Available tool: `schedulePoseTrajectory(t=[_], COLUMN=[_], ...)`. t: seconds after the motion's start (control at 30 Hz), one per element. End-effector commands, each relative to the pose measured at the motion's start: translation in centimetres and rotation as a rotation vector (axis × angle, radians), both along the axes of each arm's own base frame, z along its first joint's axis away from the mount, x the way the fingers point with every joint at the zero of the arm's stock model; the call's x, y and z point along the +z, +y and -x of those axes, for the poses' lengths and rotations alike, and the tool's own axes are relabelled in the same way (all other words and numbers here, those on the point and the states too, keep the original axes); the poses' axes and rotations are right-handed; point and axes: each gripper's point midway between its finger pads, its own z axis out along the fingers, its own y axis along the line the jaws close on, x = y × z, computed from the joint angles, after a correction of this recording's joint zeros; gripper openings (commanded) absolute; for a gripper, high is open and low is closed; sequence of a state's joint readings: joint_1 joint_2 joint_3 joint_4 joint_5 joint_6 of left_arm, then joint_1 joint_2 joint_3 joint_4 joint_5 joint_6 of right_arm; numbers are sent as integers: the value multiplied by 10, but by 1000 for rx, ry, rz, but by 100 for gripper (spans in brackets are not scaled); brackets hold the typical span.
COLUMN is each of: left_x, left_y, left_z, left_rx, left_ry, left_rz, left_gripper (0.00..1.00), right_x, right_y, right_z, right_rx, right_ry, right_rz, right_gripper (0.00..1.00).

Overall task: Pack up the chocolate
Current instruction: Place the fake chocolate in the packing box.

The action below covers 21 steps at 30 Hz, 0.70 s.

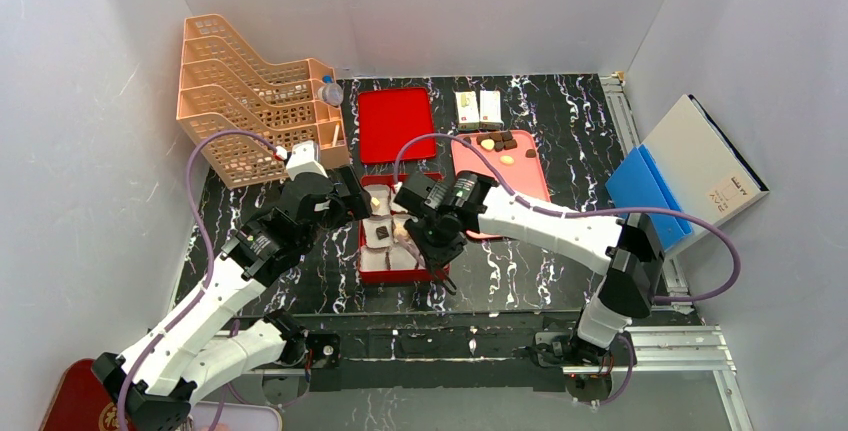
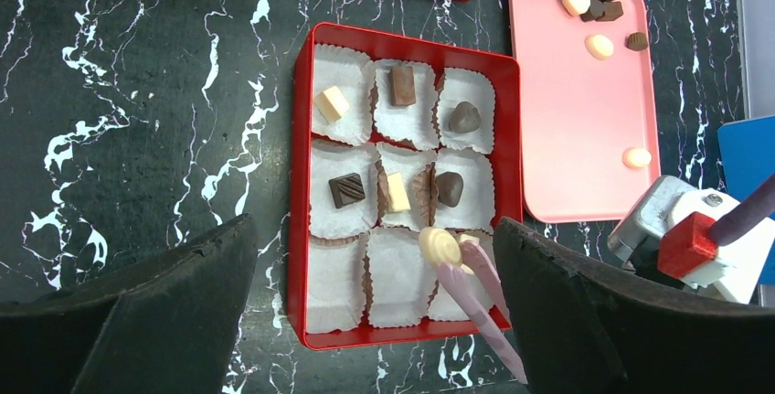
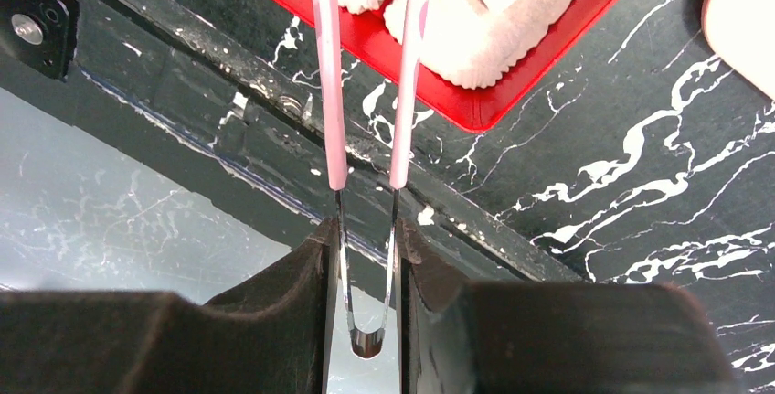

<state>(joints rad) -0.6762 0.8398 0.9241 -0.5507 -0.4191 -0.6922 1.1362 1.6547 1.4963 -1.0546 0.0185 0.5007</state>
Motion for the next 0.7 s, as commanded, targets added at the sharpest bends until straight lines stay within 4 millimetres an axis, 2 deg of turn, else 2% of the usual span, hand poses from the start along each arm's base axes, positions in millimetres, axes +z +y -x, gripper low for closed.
schedulePoseTrajectory(t=[0.0, 0.67], left_x=[-6, -11], left_y=[2, 0], left_z=[2, 0], left_rx=[10, 15], left_ry=[15, 31], left_rz=[-11, -10], left_gripper=[98, 98], right_x=[13, 12], right_y=[19, 21], right_z=[-3, 2], right_rx=[18, 64], right_ry=[-19, 4], right_rz=[-64, -79], right_gripper=[21, 32])
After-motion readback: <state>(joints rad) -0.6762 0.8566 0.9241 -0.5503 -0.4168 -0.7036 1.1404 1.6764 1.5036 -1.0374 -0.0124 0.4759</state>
